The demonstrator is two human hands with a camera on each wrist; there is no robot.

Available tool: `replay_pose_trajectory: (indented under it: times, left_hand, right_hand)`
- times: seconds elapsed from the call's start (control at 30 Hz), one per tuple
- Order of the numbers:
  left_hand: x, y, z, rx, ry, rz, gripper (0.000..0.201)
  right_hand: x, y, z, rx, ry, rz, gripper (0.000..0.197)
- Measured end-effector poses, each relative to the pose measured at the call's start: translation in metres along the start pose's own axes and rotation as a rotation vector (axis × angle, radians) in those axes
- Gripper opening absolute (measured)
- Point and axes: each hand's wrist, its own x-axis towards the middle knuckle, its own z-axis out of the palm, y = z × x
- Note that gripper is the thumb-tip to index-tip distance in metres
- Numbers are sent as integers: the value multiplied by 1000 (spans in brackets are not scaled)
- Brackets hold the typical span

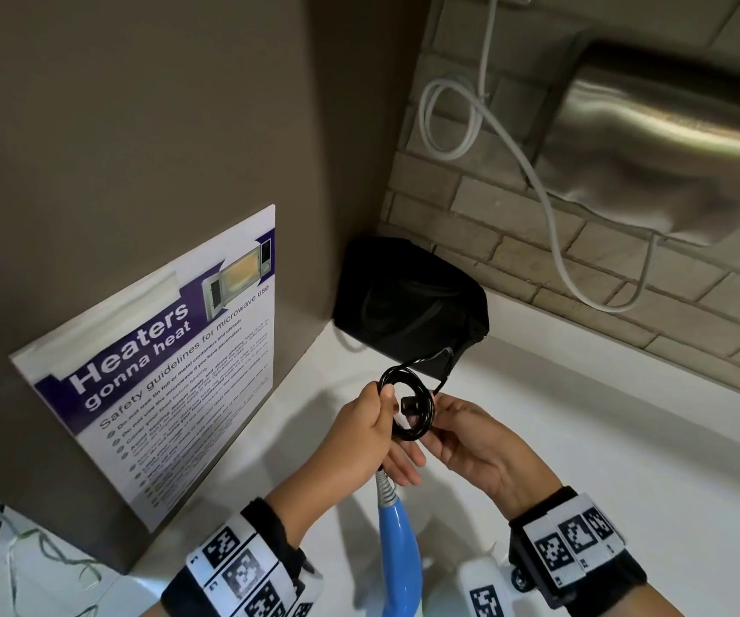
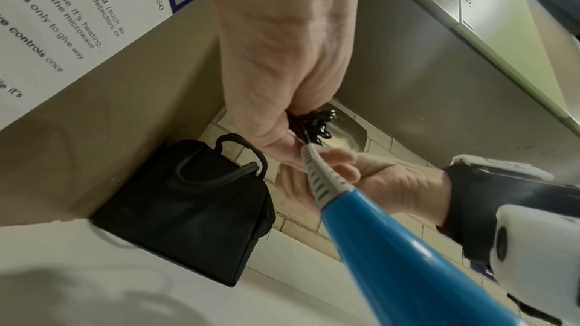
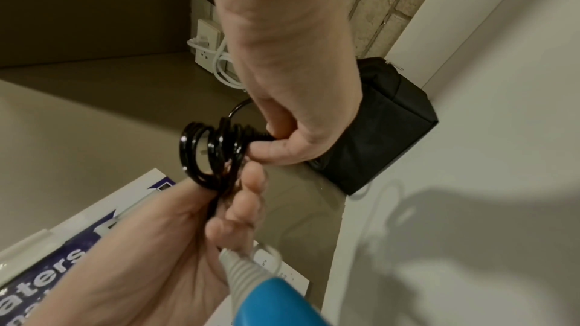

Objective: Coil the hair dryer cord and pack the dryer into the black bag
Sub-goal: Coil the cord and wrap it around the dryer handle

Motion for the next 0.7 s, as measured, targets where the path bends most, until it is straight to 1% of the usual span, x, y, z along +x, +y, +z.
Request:
replay_pose_trajectory:
  times: [0.1,0.27,0.4,0.47,0.57,0.6,0.7]
  left_hand:
    - [2,-1,-1,55,13,17,37]
    - [2,-4,1,84,-9,13,34]
    - [5,-7,-1,96,-13,11,34]
    - [6,-6,0,120,-4,8,33]
    - [5,-4,-2,130,27,8,32]
    - [3,-2,-2,143,31,14,32]
    - [1,-1,0,173,55,32,29]
  right_hand:
    - [-3,1,-1,-66,-26,41,21]
    - [-6,1,-1,-165,-12,5,11]
    - [-13,-4,3,-197,-106,10,13]
    - [-19,-8,8,-178,-108,15,20]
    - [-28,-16,16,-97,-178,28,43]
    - [-30,-17,17,-125,-206,14,45]
    - [-34,-13,19,-390,-274,-108,32]
